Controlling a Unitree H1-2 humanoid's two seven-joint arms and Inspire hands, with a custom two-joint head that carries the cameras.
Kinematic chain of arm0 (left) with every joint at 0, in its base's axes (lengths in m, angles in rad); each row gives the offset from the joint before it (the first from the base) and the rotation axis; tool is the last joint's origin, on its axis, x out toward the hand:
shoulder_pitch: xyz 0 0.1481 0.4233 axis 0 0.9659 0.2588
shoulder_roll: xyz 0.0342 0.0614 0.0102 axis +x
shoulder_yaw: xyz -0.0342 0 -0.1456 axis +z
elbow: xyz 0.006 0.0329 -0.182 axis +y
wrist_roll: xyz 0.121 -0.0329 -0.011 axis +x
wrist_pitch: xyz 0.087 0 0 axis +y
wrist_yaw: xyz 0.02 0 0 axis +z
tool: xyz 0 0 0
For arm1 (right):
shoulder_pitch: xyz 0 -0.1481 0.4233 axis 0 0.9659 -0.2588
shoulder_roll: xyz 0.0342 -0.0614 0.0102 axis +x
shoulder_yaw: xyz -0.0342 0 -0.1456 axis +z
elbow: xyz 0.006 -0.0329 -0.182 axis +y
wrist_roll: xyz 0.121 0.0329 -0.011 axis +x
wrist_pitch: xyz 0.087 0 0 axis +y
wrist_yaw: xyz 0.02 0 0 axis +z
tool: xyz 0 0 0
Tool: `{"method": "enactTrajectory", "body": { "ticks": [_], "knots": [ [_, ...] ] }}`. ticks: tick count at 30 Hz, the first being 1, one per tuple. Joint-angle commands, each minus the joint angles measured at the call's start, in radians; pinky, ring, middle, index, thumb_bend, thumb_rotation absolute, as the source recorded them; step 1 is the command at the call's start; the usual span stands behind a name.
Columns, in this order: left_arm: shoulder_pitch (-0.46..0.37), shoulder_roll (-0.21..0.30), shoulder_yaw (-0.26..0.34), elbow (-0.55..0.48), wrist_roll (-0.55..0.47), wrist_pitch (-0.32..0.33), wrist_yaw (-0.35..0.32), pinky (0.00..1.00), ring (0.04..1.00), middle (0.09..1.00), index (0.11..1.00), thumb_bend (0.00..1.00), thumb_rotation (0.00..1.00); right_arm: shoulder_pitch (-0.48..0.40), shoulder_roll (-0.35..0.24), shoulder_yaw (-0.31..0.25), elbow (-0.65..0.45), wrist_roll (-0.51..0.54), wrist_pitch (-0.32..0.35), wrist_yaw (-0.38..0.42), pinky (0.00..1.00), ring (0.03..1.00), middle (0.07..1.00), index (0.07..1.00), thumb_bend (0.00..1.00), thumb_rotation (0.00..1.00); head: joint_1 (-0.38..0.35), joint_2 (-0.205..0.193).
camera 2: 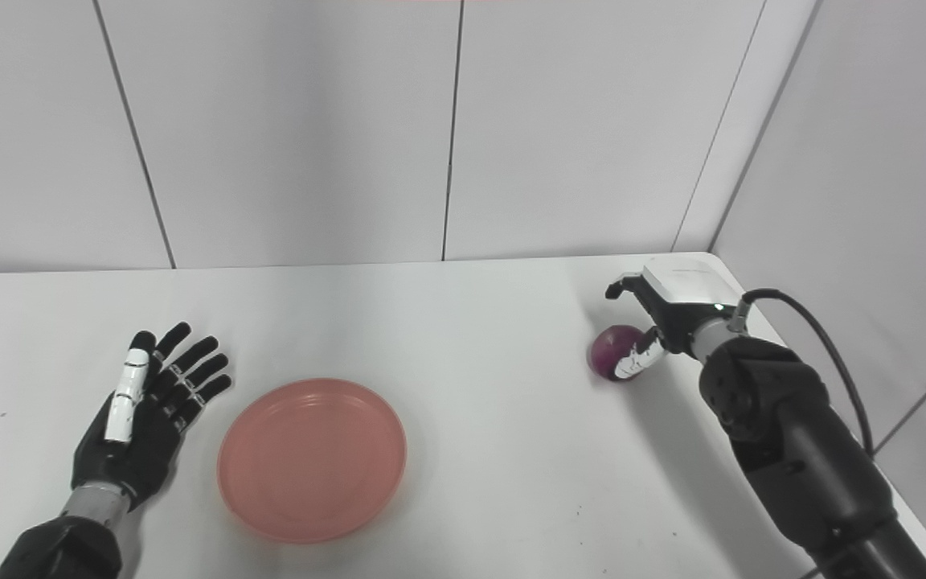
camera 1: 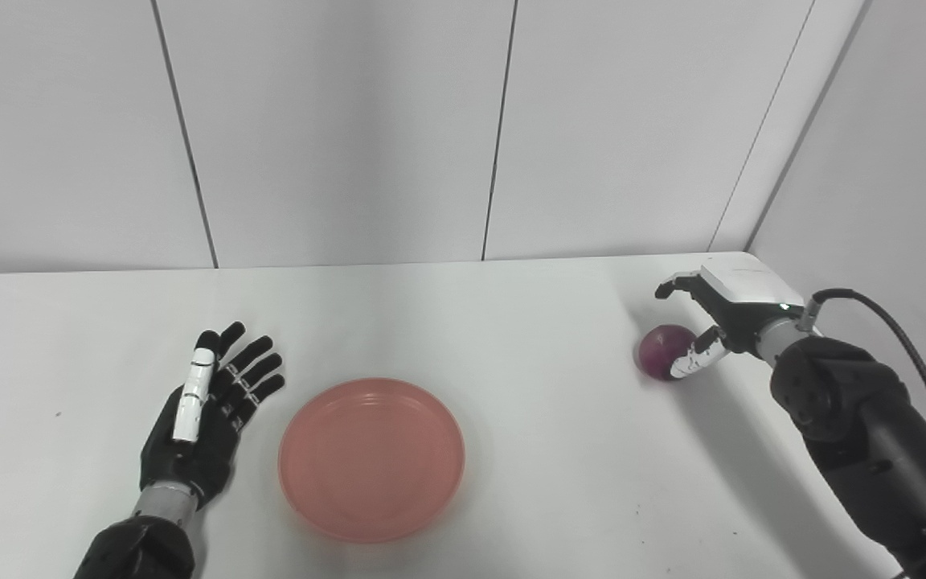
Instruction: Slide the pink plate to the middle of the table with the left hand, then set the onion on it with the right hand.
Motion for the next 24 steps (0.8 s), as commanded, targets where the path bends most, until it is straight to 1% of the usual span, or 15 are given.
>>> {"method": "enactTrajectory", "body": {
  "ticks": [1,4,8,11,14,18,24],
  "knots": [
    [-0.026,-0.006,-0.001,-0.022,-0.012,0.001,0.003,0.8,0.803,0.805,0.884,0.64,0.73,-0.044,-0.025,-0.003,0.019,-0.006,-0.024,-0.02,0.56,0.785,0.838,0.797,1.0,0.25,0.0,0.0],
    [-0.026,-0.009,0.001,-0.023,-0.013,0.001,0.007,0.79,0.797,0.802,0.881,0.65,0.72,-0.052,-0.026,0.008,0.059,0.001,-0.035,-0.022,0.55,0.784,0.838,0.8,1.0,0.26,0.005,-0.001],
    [-0.024,-0.007,0.0,-0.025,-0.009,0.0,0.008,0.79,0.798,0.803,0.878,0.65,0.72,-0.055,-0.018,0.008,0.09,0.025,-0.031,-0.021,0.56,0.796,0.851,0.81,1.0,0.28,0.008,0.0],
    [-0.024,-0.005,0.0,-0.026,-0.01,0.002,0.01,0.79,0.797,0.8,0.875,0.64,0.72,-0.052,-0.016,0.013,0.096,0.031,-0.034,-0.031,0.56,0.798,0.851,0.807,1.0,0.29,0.007,0.001],
    [-0.025,-0.007,0.004,-0.025,-0.011,0.005,0.017,0.78,0.791,0.795,0.866,0.65,0.71,-0.051,-0.014,0.021,0.097,0.028,-0.03,-0.03,0.57,0.802,0.86,0.817,1.0,0.29,0.007,0.001],
    [-0.024,-0.003,-0.002,-0.022,-0.009,0.0,0.008,0.79,0.792,0.797,0.872,0.65,0.72,-0.05,-0.014,0.028,0.111,0.034,-0.036,-0.038,0.57,0.809,0.864,0.817,1.0,0.29,0.008,0.002],
    [-0.018,-0.006,-0.01,-0.032,-0.003,0.004,0.014,0.8,0.799,0.803,0.879,0.64,0.74,-0.041,-0.011,0.039,0.114,0.038,-0.037,-0.036,0.6,0.825,0.864,0.815,1.0,0.28,0.018,0.003]
  ]
}}
